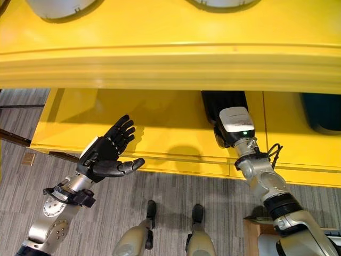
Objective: Move parts from the plastic box to the shelf.
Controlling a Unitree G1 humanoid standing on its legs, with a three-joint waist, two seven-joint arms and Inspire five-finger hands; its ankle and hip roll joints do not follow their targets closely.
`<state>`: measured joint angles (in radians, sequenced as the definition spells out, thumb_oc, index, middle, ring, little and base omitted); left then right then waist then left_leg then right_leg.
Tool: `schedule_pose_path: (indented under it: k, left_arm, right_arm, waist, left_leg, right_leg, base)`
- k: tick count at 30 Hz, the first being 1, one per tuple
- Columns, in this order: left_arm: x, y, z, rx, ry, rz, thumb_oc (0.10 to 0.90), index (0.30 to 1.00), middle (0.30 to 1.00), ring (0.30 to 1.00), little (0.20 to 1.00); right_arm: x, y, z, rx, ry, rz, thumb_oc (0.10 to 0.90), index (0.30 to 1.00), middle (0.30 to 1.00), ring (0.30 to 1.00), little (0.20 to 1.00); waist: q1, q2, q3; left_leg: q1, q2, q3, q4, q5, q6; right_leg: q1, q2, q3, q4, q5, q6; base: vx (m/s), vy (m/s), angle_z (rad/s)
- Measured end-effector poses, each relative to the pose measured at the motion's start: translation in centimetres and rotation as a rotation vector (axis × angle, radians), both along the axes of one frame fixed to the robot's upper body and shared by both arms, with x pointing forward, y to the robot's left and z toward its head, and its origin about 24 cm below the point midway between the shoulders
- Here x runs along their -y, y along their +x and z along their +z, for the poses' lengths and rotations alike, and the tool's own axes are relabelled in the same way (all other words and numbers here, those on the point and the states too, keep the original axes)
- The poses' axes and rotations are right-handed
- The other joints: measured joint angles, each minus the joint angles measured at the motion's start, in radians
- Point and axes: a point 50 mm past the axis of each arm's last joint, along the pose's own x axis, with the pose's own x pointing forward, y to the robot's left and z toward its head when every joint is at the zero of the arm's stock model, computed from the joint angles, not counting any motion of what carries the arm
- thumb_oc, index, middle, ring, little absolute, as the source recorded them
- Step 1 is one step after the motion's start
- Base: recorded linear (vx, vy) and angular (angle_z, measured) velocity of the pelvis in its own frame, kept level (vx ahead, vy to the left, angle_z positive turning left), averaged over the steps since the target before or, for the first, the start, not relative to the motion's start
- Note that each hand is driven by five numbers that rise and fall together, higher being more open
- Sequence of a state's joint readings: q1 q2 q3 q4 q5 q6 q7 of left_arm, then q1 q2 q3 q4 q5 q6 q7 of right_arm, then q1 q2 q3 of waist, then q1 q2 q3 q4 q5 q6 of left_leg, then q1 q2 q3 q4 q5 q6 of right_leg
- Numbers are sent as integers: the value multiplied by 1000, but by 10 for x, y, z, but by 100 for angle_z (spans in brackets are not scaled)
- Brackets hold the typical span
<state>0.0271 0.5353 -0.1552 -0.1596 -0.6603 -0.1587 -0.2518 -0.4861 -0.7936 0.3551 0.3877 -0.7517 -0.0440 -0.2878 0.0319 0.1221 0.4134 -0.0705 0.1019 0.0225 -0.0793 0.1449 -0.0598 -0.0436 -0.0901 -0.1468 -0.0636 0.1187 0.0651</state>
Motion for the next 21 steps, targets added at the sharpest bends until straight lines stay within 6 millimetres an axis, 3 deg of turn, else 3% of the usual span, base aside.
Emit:
schedule_pose_path:
  k: [5,21]
  left_arm:
    - [0,-1,1,5,0,0,900,1000,1000,1000,1000]
    - [2,0,3,36,75,11,900,1000,1000,1000,1000]
  right_arm:
    - [0,-2,5,-36,31,8,900,1000,1000,1000,1000]
    - [-6,-3,-2,-194,487,3,900,1000,1000,1000,1000]
  waist:
    - [-7,-2,1]
    - [-23,-19,2]
  left_leg:
    - [5,1,0,0,-1,0]
    - [25,2,0,0,-5,0]
  right_leg:
    - [2,1,3,0,0,0]
    - [25,3,4,-4,-1,0]
  base:
    - [9,-1,-2]
    - [0,0,0]
